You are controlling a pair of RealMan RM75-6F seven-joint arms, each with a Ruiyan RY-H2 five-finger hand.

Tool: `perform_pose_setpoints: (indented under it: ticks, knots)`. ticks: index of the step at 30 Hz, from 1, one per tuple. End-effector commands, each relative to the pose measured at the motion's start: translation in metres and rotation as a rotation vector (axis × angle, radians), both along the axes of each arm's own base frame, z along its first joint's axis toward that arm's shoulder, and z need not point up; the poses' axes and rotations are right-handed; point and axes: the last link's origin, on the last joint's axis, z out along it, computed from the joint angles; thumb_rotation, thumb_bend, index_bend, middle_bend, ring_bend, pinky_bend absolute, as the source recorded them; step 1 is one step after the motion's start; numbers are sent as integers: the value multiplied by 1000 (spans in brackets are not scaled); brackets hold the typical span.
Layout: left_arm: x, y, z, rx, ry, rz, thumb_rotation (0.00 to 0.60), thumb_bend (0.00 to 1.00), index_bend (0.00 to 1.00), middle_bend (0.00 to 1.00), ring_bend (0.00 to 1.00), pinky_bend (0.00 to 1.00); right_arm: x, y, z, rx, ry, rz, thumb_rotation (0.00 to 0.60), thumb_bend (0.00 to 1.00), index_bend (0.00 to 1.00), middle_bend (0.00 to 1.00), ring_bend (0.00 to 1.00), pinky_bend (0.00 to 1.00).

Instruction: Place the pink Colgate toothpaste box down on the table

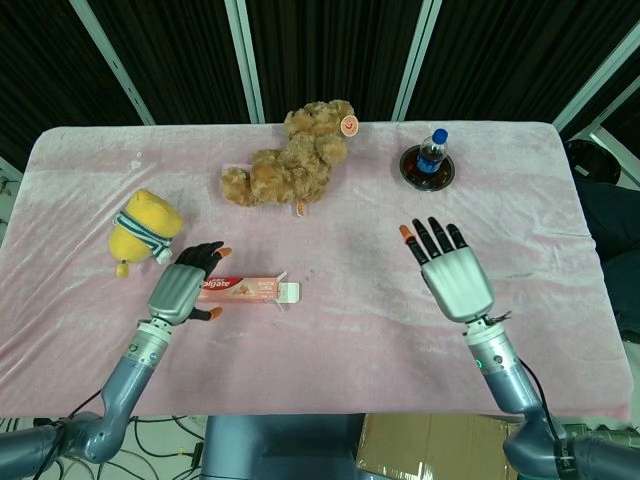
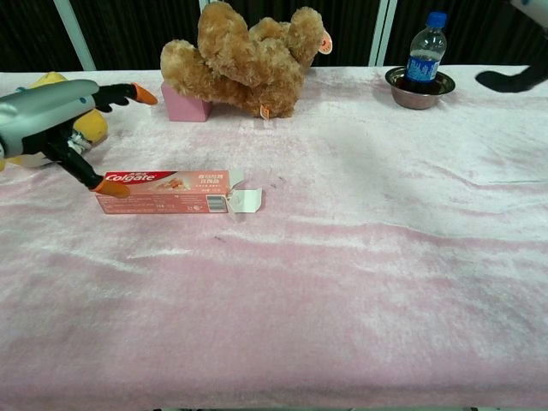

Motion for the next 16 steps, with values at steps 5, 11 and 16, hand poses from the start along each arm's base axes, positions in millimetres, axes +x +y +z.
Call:
perform_pose_setpoints:
  ticks: [5, 11, 16]
  knots:
    - [-36, -51, 48, 115, 13, -99, 600, 32, 7, 0, 0, 25, -69, 58, 34, 98, -245, -339, 600, 130, 0, 0, 0, 109]
    - [-59, -79, 74, 190, 2, -115, 600, 17, 0, 0, 0, 16, -104, 92, 53, 69, -284, -420, 600, 126, 0, 0, 0, 102]
    - [-88, -100, 91, 243, 26, -111, 600, 17, 0, 0, 0, 14, -132, 110, 66, 19, -281, -441, 600, 126, 0, 0, 0, 101]
